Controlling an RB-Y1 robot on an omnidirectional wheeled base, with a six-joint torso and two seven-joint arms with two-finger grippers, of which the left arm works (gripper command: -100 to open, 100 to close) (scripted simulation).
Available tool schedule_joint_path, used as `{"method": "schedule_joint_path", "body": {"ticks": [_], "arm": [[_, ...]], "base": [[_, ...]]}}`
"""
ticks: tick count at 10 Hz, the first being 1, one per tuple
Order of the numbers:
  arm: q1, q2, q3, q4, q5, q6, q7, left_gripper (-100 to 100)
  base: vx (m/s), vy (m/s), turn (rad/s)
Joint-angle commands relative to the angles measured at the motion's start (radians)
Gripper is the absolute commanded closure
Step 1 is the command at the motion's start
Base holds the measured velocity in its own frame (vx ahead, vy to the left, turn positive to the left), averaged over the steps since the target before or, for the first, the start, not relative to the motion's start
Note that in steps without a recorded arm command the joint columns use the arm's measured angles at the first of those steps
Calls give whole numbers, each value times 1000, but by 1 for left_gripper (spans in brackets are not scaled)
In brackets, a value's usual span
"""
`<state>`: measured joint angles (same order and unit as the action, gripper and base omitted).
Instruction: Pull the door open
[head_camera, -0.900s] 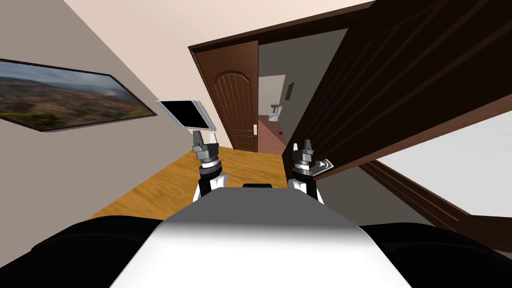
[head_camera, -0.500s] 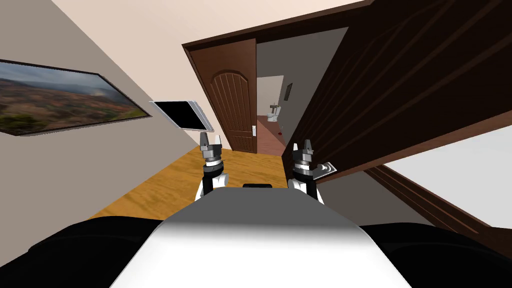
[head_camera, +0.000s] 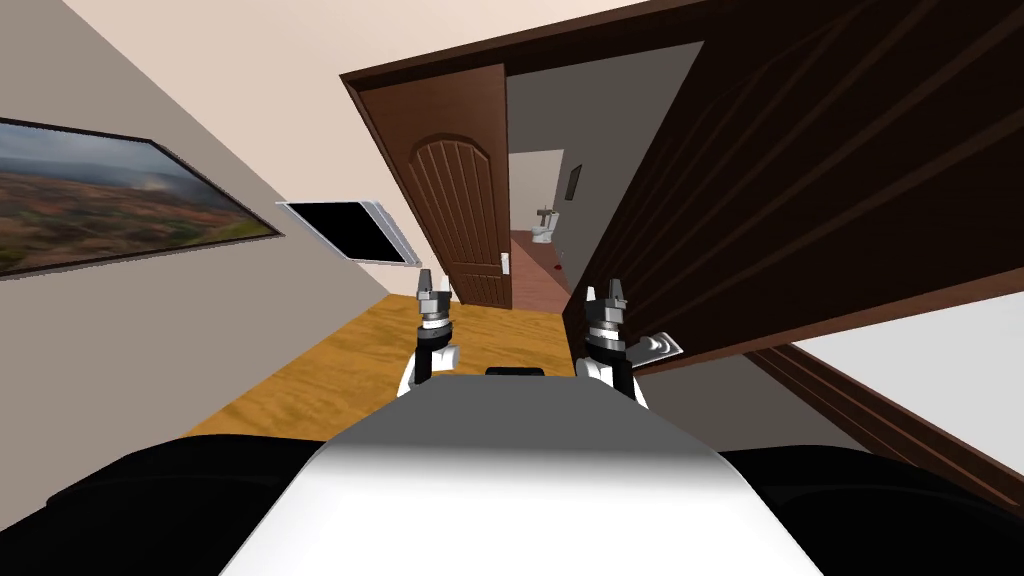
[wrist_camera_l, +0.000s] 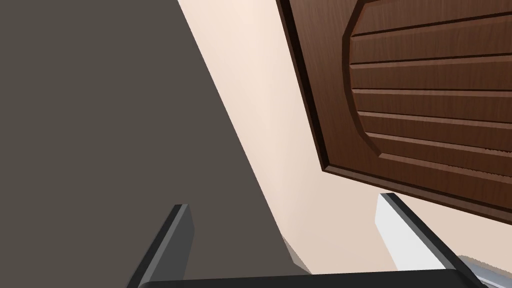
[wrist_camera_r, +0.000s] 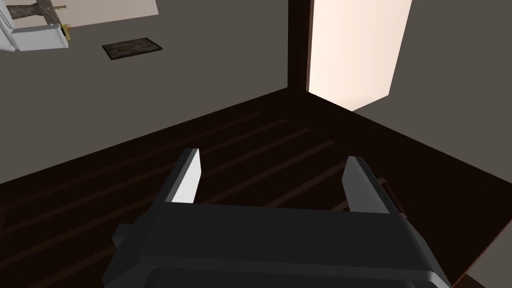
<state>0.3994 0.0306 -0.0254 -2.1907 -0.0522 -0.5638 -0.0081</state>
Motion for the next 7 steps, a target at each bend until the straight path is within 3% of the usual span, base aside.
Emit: {"method": "schedule_joint_path", "body": {"ticks": [1,7], "arm": [[-22,7,2,37,2,19,4,-100],[-76,32,11,164,13,57,19,-100]], "base": [[135,3,-53],[106,-12,-47]]}}
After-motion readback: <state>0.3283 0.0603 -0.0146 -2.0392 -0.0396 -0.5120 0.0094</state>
